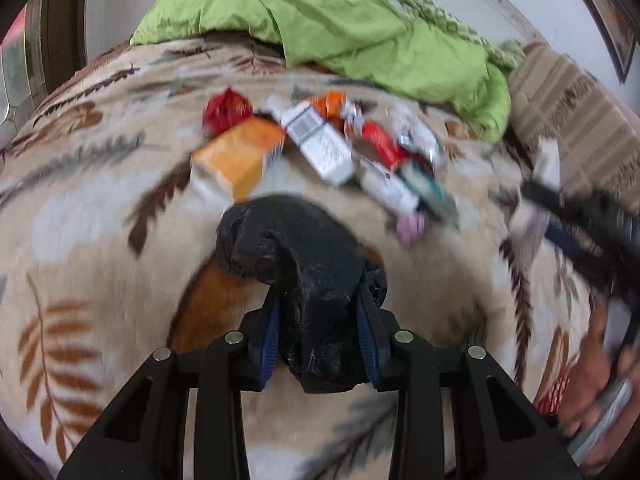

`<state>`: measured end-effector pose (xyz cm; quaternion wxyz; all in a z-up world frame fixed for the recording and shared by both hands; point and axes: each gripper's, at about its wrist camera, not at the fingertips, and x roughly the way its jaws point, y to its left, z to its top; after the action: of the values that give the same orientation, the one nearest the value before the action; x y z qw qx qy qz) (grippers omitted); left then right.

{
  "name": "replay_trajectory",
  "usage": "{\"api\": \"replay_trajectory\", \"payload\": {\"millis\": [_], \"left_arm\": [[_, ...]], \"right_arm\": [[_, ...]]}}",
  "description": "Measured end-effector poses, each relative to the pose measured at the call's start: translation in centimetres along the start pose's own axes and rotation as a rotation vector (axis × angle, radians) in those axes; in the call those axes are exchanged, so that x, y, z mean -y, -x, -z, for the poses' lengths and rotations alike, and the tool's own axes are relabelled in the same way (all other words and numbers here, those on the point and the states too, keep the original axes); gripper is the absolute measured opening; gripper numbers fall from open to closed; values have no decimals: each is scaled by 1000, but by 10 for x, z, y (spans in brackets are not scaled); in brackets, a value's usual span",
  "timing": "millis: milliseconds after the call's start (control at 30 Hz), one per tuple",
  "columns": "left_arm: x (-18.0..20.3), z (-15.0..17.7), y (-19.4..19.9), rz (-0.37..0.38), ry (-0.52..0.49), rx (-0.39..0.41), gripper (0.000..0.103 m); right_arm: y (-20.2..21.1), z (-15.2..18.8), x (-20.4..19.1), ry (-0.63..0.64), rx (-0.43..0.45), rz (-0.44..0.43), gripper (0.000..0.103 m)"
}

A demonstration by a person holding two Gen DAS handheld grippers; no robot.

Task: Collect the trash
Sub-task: 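Grasp the white medicine box with the right tool while the left tool grasps the black bag, then lift the black bag with the left tool while the right tool lifts the white box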

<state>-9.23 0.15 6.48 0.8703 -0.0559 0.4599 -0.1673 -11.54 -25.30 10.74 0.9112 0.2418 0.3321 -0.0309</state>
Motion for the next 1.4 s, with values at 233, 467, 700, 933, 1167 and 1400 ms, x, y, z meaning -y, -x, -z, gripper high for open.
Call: {"api": "replay_trajectory", "payload": {"millis": [233, 467, 700, 933, 1167, 1400], "left_arm": [[-4, 2, 17, -44, 5, 78, 67], [3, -1, 27, -125, -8, 148, 77], [11, -11, 7, -214, -77, 173, 86], [-6, -10, -24, -157, -28, 35, 86], [6, -5, -31, -91, -80, 27, 47], [11, -3, -19, -68, -91, 79, 34]], "right_arm": [[2, 3, -7, 22, 11, 0, 63], [4, 2, -4, 16, 21, 5, 63], [2, 2, -7, 25, 19, 2, 63], [0, 2, -6, 21, 13, 2, 63], [-1, 4, -10, 39, 14, 6, 63], [7, 9, -15, 60, 29, 22, 64]]}}
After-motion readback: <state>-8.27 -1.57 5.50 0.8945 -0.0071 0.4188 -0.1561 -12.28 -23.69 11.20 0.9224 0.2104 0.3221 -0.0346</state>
